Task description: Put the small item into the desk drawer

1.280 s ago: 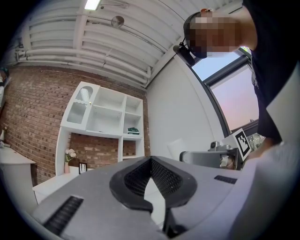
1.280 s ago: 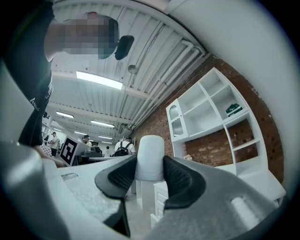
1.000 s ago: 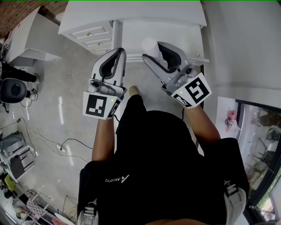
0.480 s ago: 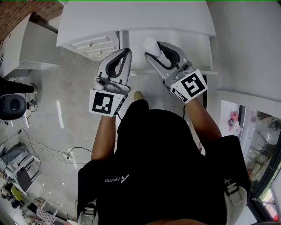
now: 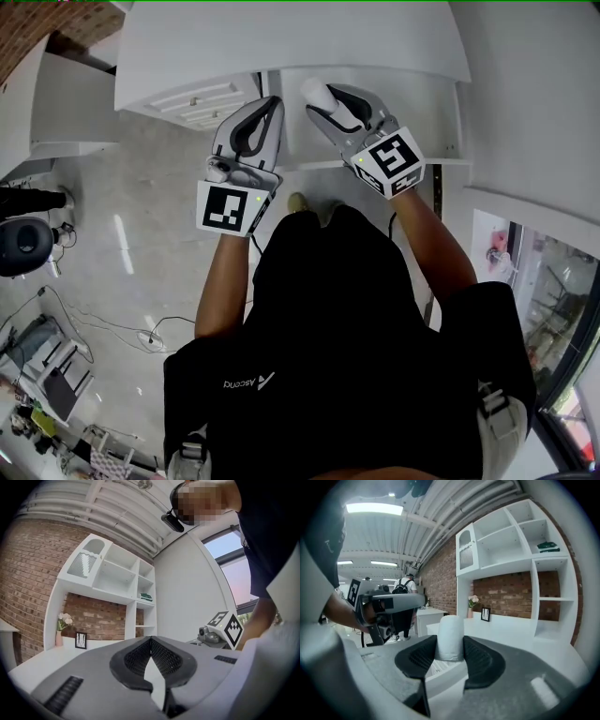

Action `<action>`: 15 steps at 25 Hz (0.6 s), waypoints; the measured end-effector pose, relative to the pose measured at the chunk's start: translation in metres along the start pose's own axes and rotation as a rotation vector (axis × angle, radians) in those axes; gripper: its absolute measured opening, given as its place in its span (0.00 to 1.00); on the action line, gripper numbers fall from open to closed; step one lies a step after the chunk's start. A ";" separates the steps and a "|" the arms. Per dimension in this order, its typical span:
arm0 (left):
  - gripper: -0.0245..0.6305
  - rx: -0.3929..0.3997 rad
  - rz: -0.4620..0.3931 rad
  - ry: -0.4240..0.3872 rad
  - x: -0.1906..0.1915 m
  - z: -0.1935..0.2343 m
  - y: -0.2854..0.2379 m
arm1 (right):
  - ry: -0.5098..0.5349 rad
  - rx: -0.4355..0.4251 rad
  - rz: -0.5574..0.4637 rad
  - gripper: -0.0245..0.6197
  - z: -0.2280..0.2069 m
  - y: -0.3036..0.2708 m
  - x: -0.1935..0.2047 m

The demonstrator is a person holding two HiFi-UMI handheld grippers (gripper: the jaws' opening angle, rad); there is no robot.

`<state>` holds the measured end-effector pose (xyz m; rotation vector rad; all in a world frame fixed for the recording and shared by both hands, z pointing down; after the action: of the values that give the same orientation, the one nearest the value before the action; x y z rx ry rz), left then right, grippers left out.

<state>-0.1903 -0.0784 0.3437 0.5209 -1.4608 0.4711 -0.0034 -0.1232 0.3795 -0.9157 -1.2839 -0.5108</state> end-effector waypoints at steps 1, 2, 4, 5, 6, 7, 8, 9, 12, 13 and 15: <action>0.04 -0.004 0.001 0.006 0.004 0.002 -0.003 | 0.001 0.000 0.027 0.31 -0.004 -0.006 0.006; 0.04 -0.009 -0.006 0.014 0.006 0.004 -0.007 | 0.001 0.000 0.055 0.31 -0.008 -0.012 0.012; 0.04 -0.013 -0.016 0.020 0.013 0.009 -0.013 | -0.003 -0.003 0.111 0.31 -0.016 -0.027 0.026; 0.04 -0.016 -0.010 0.019 0.018 0.012 -0.015 | -0.007 -0.005 0.140 0.31 -0.019 -0.036 0.034; 0.04 -0.022 -0.004 0.020 0.023 0.015 -0.017 | -0.011 -0.008 0.168 0.31 -0.022 -0.044 0.042; 0.04 -0.027 -0.001 0.021 0.027 0.018 -0.019 | -0.015 -0.010 0.195 0.31 -0.026 -0.050 0.050; 0.04 -0.032 0.004 0.019 0.030 0.019 -0.021 | -0.019 -0.013 0.221 0.31 -0.029 -0.056 0.056; 0.04 -0.036 0.011 0.017 0.033 0.019 -0.023 | -0.022 -0.014 0.244 0.31 -0.033 -0.060 0.063; 0.04 -0.054 0.028 0.013 0.041 0.021 -0.028 | -0.042 -0.013 0.301 0.31 -0.042 -0.072 0.078; 0.04 -0.061 0.030 0.013 0.044 0.022 -0.030 | -0.051 -0.011 0.317 0.31 -0.045 -0.076 0.083; 0.04 -0.075 0.033 0.018 0.048 0.025 -0.033 | -0.060 -0.001 0.350 0.31 -0.051 -0.086 0.094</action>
<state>-0.1879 -0.1201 0.3914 0.4320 -1.4660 0.4444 -0.0163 -0.1984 0.4933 -1.1358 -1.1442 -0.2107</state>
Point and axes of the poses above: the fingertips, and each gripper's own axes: y backward along the fingers, z to its left, x out of its underside, the point moved 10 cm from there along y, backward along the fingers, and after that the axes turned 1 degree about z, right-handed, at the moved point
